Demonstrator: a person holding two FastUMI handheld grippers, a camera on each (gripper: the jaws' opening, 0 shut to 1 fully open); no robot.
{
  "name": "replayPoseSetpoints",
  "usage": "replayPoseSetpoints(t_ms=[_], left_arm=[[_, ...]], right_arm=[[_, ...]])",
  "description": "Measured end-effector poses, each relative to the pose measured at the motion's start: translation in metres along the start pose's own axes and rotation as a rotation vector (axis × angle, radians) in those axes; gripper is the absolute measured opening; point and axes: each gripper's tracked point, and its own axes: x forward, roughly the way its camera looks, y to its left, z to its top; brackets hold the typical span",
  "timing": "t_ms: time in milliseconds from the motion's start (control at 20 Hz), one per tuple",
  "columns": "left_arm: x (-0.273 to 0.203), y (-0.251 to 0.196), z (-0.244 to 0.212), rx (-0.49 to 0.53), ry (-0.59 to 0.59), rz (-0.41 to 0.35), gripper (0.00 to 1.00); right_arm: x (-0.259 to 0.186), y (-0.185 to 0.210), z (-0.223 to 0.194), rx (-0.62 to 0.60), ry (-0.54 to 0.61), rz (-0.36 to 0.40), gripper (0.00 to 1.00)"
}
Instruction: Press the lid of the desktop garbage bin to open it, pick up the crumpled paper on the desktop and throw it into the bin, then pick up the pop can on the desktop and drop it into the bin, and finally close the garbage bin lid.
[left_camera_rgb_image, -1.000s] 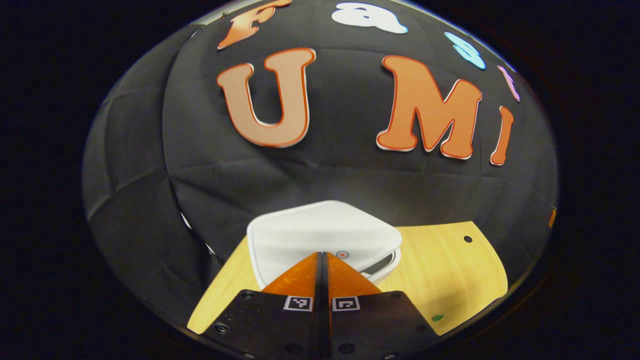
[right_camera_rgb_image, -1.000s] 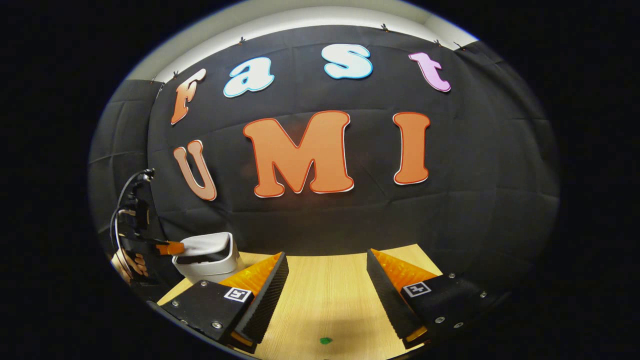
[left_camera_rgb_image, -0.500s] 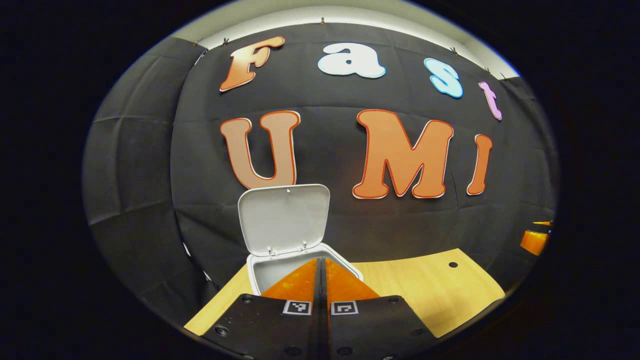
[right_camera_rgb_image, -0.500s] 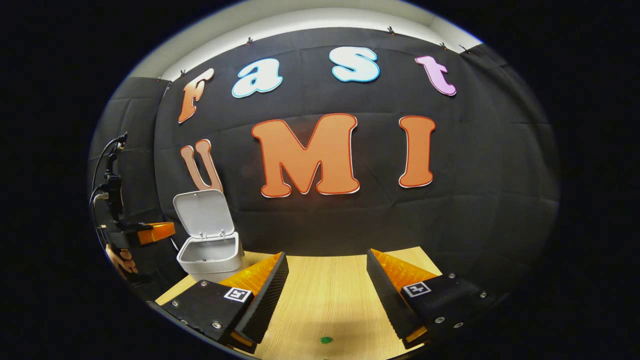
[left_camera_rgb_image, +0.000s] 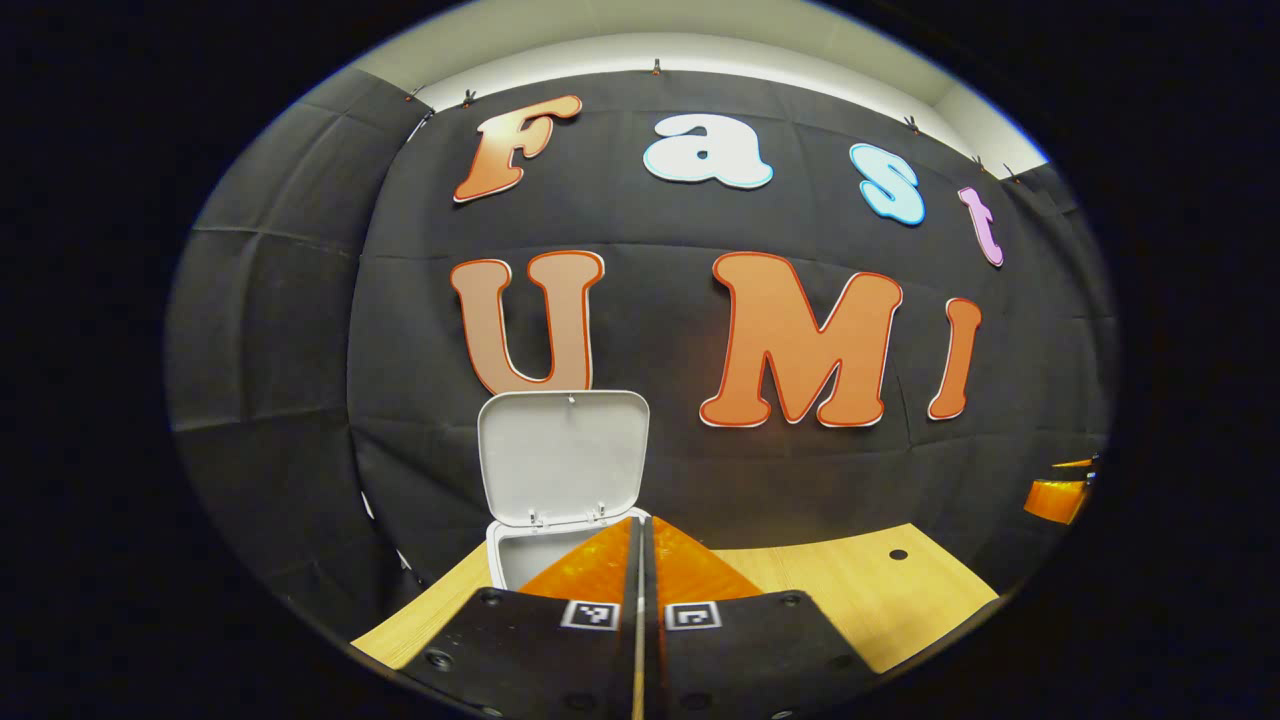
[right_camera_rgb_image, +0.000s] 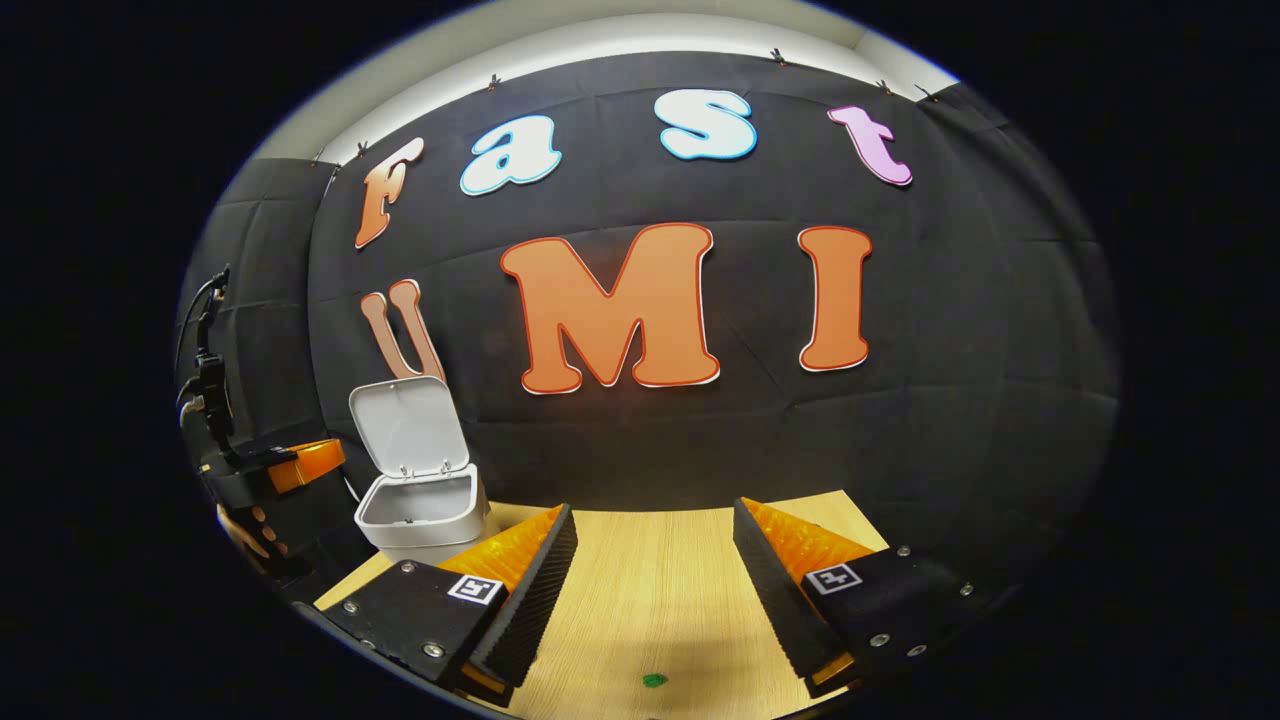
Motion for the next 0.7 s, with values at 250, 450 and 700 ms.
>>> replayPoseSetpoints(t_ms=[250, 450, 700], left_arm=[[-0.006, 0.003, 0.01, -0.032, -0.075, 0.012, 0.62], [-0.003, 0.003, 0.017, -0.012, -0.09, 0.018, 0.93], [-0.002, -0.001, 0.014, 0.001, -0.088, 0.003, 0.93]], right_arm=[[0.007, 0.001, -0.006, -0.017, 0.017, 0.005, 0.94], [0.013, 0.006, -0.011, -0.033, 0.03, 0.017, 0.94], [0.027, 0.007, -0.044, -0.042, 0.108, 0.022, 0.94]])
